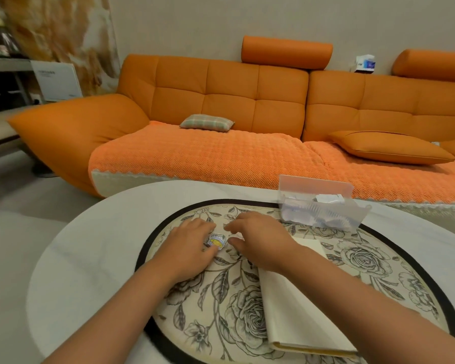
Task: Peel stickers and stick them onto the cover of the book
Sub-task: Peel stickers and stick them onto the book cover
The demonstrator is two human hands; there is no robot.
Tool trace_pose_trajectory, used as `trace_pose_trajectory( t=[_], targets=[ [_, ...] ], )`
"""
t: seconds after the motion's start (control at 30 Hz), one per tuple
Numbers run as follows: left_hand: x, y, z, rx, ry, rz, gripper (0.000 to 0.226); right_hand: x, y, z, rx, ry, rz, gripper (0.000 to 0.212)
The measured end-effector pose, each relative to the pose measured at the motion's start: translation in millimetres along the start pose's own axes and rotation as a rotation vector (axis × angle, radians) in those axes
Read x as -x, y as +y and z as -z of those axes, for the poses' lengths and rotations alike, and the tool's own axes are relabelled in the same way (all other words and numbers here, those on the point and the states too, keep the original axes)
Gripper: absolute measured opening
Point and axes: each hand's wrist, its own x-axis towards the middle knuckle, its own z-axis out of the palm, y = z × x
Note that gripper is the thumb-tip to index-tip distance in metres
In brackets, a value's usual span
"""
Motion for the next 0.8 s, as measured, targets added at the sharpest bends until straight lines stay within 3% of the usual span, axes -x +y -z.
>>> trace_pose_trajectory(
  t=[0.17, 0.37, 0.63, 0.8],
  targets=[
    [3, -10, -3, 0.083, 0.03, -0.017, 0.039, -25, -10, -18, -0.022, -0.116, -0.119, 0.044],
    [1, -9, 0, 0.134, 0.07, -0.01, 0.031, -36, -6, -22, -0.293, -0.147, -0.281, 0.023],
    [1, -3, -1, 0.211, 0.107, 0.028, 0.027, -41, 1, -13, -0.381, -0.186, -0.27, 0.017],
    [-2, 1, 0, 0.161, 0.075, 0.05, 0.026, -32, 3, -6, -0.477, -0.074, -0.25, 0.011]
  ],
)
